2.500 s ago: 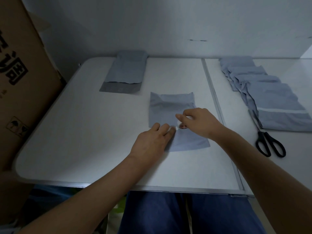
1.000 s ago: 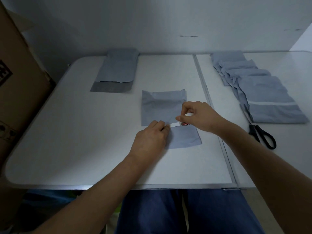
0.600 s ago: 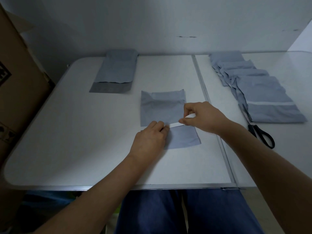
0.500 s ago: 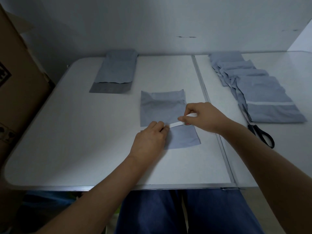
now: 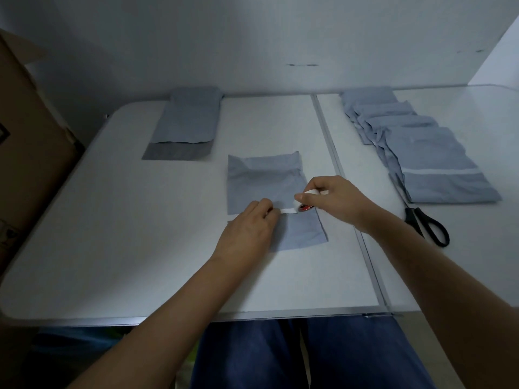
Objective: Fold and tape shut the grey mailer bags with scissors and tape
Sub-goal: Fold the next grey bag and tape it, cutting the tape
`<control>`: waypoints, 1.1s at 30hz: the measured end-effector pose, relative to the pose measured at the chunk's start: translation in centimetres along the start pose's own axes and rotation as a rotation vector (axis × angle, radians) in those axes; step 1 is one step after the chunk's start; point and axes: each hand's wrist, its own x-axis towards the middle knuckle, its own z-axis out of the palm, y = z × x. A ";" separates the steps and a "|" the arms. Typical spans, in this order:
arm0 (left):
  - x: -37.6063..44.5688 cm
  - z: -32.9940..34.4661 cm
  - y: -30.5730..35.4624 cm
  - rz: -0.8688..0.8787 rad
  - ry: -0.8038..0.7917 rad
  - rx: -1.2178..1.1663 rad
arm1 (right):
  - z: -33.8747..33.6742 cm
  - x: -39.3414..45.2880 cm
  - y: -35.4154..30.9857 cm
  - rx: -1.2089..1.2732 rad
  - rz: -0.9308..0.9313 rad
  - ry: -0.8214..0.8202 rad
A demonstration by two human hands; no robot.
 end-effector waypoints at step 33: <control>-0.3 -0.4 1.0 0.024 -0.069 0.189 | -0.9 0.4 0.1 -0.307 -0.071 0.024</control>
